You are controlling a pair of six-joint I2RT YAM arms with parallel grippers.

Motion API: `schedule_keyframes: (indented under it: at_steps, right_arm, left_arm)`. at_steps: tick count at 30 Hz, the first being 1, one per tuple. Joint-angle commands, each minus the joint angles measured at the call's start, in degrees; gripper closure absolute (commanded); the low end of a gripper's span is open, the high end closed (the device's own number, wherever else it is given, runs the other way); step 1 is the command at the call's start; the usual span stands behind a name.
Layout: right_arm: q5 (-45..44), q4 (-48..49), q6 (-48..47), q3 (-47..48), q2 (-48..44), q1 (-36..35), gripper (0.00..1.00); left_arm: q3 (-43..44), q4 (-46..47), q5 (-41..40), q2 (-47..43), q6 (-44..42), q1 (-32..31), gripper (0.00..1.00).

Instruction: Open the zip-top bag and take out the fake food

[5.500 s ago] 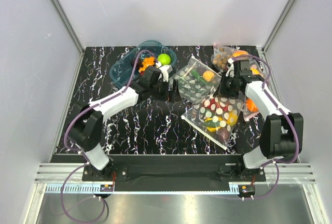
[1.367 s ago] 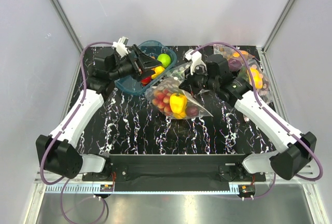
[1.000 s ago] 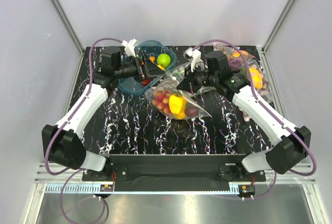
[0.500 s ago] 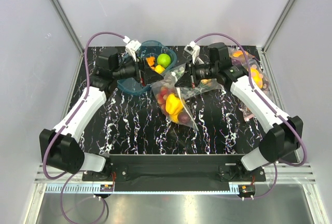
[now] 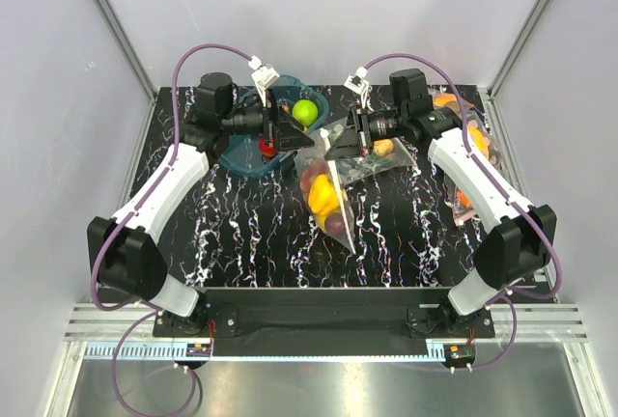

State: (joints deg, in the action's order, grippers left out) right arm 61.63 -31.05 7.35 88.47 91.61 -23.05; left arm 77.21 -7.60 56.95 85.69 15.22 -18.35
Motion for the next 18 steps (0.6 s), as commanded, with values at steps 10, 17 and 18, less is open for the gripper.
schedule_keyframes:
  at_steps: [10, 17, 18]
  right_arm:
    - [14.0, 1.9, 6.0, 4.4, 0.7, 1.2, 1.00]
    - [15.2, -0.9, 4.7, 6.5, 1.6, 1.3, 1.00]
    - [15.3, -1.6, 4.2, 7.3, 1.8, 1.3, 1.00]
  left_arm:
    - [2.6, 5.7, 6.0, 1.2, 0.9, -0.4, 0.06]
    - [3.4, 13.7, 8.9, 3.5, 6.6, -2.0, 0.06]
    - [3.6, 14.4, 9.4, 3.9, 7.4, -2.4, 0.06]
